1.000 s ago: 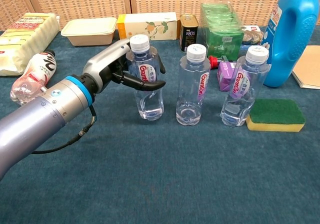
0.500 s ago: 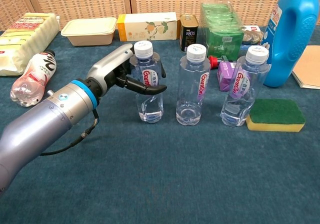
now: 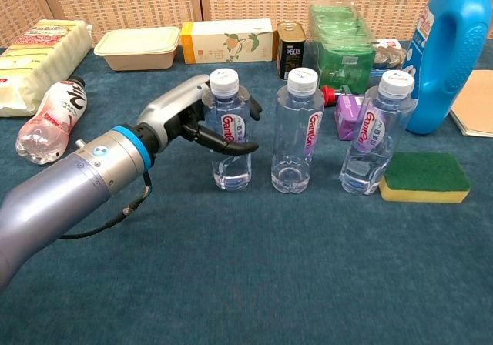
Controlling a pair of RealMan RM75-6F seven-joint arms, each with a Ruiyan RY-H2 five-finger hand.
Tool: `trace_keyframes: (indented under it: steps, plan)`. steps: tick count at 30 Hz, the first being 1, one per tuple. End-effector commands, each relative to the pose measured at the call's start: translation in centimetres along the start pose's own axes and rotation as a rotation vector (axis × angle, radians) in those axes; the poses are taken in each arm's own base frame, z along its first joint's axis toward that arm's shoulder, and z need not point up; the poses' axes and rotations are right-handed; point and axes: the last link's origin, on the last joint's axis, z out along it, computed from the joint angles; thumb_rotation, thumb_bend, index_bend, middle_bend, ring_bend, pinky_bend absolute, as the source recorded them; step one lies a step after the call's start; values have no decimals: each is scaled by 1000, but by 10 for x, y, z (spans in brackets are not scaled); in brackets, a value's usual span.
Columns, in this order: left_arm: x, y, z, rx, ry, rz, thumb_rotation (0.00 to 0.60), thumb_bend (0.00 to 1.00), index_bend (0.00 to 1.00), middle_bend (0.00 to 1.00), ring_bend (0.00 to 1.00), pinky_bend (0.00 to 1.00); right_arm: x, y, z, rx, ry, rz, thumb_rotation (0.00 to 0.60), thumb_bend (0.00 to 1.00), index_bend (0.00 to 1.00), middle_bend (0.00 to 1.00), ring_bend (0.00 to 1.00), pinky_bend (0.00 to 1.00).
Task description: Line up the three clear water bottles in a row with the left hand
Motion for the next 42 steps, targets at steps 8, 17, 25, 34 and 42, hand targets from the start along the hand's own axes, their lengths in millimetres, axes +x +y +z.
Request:
trace_keyframes:
  steps: [8, 17, 25, 34, 42]
  plan:
    - [5, -1, -3, -5, 1, 2, 600, 147, 107, 32, 41, 334, 0, 1, 0, 0, 3, 1, 600, 1, 8, 0, 0, 0]
    - [20, 1, -15, -31, -6, -29, 600, 114, 0, 0, 0, 138, 0, 0, -1, 4, 3, 2, 600, 0, 8, 0, 0, 0]
    - [82, 7, -62, -51, 62, 46, 600, 69, 0, 0, 0, 22, -4, -3, -2, 15, -14, -19, 600, 0, 8, 0, 0, 0]
    - [167, 8, -149, 33, 215, 357, 600, 55, 0, 0, 0, 0, -7, -7, -3, 19, -8, -40, 600, 0, 8, 0, 0, 0]
    - [211, -13, -234, 170, 324, 524, 600, 58, 0, 0, 0, 0, -6, -6, -3, 11, 11, -57, 600, 1, 8, 0, 0, 0]
